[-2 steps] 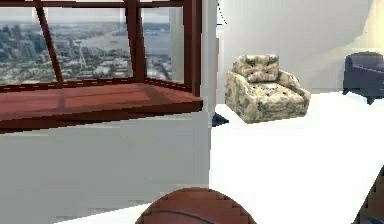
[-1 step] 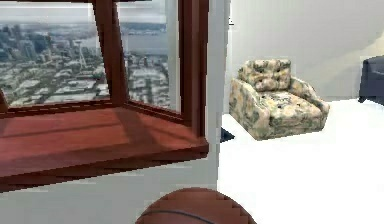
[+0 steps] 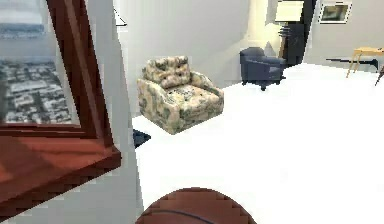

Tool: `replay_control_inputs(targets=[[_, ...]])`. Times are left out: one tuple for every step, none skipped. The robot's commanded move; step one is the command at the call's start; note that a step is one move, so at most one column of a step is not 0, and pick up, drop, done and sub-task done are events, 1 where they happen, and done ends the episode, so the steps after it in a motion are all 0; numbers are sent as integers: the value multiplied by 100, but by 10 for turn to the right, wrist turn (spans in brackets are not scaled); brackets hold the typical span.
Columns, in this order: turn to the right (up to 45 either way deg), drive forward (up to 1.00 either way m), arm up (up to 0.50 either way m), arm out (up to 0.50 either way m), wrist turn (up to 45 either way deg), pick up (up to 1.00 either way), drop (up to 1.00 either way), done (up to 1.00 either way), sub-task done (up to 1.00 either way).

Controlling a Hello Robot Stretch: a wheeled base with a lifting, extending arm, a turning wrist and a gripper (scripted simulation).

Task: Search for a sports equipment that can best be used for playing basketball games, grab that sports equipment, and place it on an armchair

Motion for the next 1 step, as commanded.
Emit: replay_control_inputs(targets=[[0,45,0,0,0,0,0,0,0]])
